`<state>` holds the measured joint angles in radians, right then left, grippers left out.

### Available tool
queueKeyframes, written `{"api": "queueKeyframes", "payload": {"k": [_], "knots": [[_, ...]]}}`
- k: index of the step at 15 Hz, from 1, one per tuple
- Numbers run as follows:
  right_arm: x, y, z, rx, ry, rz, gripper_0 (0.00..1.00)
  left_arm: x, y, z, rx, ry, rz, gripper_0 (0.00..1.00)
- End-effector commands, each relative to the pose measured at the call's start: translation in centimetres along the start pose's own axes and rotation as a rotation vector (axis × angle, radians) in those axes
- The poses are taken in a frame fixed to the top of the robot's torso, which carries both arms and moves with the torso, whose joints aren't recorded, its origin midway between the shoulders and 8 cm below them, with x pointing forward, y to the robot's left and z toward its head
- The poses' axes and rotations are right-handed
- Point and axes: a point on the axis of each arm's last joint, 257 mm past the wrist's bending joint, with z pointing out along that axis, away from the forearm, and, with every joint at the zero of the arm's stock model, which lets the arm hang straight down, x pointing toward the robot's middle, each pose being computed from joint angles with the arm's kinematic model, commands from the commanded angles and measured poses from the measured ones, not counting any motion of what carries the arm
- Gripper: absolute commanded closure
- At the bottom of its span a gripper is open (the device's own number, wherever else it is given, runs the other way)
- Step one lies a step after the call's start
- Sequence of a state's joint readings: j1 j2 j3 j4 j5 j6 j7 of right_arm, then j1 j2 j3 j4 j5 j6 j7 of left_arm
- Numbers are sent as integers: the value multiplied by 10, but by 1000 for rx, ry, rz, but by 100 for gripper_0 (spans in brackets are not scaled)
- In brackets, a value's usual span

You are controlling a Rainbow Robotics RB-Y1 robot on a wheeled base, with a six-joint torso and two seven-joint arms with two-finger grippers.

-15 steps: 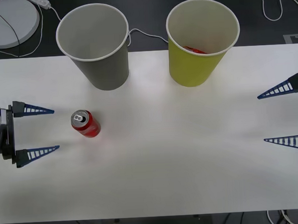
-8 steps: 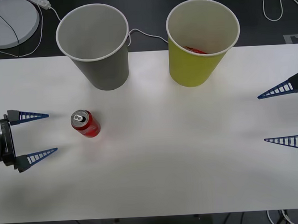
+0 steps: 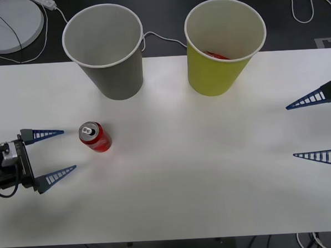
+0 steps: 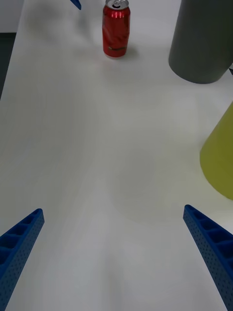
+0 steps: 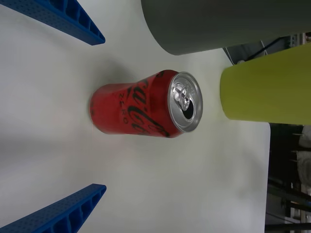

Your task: Put the can into the green bin and the plastic bottle into the gray bin

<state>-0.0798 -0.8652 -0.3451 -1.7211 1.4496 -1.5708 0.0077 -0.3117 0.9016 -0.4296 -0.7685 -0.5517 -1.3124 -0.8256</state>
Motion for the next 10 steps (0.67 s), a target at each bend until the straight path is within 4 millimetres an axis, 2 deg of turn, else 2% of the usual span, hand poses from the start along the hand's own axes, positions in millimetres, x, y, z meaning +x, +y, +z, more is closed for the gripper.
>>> {"api": "queueKeyframes", "payload": {"k": [1, 10], "knots": [[0, 0, 0, 0, 0, 0, 0, 2, -1, 14, -17, -17, -17, 0], [0, 0, 0, 0, 0, 0, 0, -1, 4, 70, -69, -67, -57, 0]]}}
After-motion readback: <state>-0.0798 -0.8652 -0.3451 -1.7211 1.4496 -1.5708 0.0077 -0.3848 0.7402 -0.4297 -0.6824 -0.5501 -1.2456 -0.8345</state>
